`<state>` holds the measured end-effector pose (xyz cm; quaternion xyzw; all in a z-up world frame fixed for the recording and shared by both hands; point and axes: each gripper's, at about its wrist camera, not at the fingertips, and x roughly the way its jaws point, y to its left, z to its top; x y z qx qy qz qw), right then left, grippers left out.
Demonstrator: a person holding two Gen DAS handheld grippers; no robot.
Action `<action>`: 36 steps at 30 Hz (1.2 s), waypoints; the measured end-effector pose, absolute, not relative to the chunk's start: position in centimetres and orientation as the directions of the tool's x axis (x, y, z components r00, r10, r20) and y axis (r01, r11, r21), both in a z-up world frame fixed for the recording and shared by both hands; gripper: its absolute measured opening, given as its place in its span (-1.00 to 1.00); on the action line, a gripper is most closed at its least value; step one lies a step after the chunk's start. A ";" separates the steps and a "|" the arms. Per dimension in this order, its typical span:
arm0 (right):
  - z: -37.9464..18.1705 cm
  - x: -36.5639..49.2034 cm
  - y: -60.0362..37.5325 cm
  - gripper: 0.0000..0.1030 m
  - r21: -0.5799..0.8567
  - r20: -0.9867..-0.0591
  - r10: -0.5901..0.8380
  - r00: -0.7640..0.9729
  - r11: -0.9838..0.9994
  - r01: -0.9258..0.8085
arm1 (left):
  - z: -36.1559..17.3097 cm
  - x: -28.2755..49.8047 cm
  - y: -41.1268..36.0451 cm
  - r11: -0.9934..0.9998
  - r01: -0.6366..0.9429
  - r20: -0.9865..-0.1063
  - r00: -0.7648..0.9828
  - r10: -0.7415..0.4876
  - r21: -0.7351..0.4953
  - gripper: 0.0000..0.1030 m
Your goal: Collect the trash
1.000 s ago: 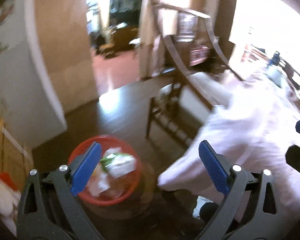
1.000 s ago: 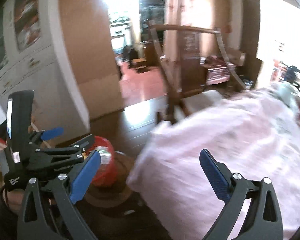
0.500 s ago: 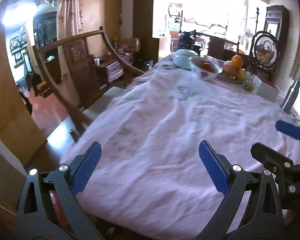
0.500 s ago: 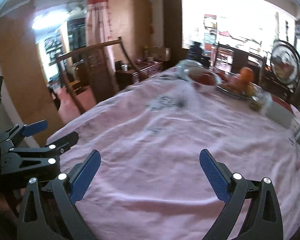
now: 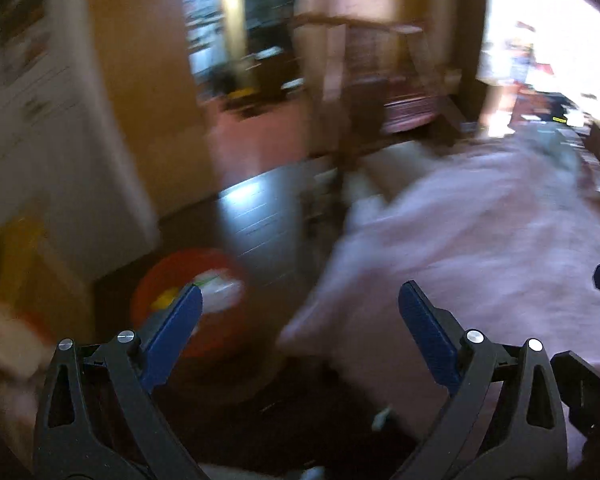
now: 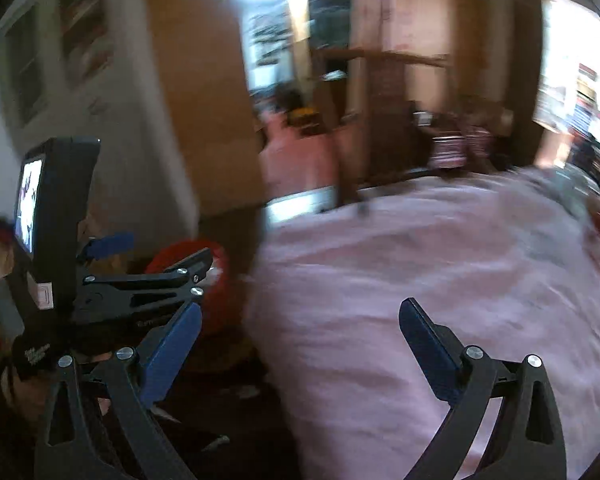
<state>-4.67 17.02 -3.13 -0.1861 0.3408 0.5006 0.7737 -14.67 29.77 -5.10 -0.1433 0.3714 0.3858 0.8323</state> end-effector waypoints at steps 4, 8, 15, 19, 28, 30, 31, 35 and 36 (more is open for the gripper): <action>-6.3 -7.1 23.2 0.89 0.064 -0.769 0.617 0.165 0.332 -0.941 | -7.7 -19.0 34.0 0.493 -0.864 -0.786 0.234 0.572 0.101 0.84; -8.7 -9.1 26.9 0.89 0.068 -0.797 0.592 0.117 0.280 -0.958 | -9.3 -22.2 36.9 0.399 -0.912 -0.825 0.153 0.544 0.094 0.84; -11.8 -11.2 30.1 0.89 0.079 -0.844 0.532 0.071 0.254 -0.964 | -10.4 -25.1 38.3 0.345 -0.935 -0.835 0.127 0.536 0.080 0.84; -12.7 -11.6 30.6 0.89 0.085 -0.852 0.519 0.070 0.269 -0.959 | -11.1 -26.5 38.4 0.337 -0.939 -0.848 0.121 0.516 0.072 0.84; -13.7 -11.6 31.4 0.89 0.092 -0.861 0.505 0.059 0.268 -0.959 | -11.1 -27.6 38.6 0.326 -0.943 -0.846 0.118 0.520 0.069 0.84; -13.6 -11.7 31.5 0.89 0.092 -0.861 0.505 0.058 0.266 -0.959 | -11.1 -27.7 38.6 0.327 -0.943 -0.844 0.122 0.522 0.066 0.85; -13.6 -11.7 31.6 0.89 0.091 -0.862 0.504 0.057 0.264 -0.960 | -11.1 -27.8 38.5 0.327 -0.943 -0.842 0.123 0.525 0.067 0.85; -13.6 -11.7 31.5 0.89 0.096 -0.865 0.499 0.052 0.265 -0.960 | -10.7 -27.8 38.4 0.333 -0.941 -0.836 0.135 0.532 0.060 0.86; -13.6 -11.6 31.5 0.89 0.096 -0.865 0.500 0.052 0.266 -0.959 | -10.7 -27.9 38.4 0.334 -0.940 -0.834 0.137 0.534 0.060 0.86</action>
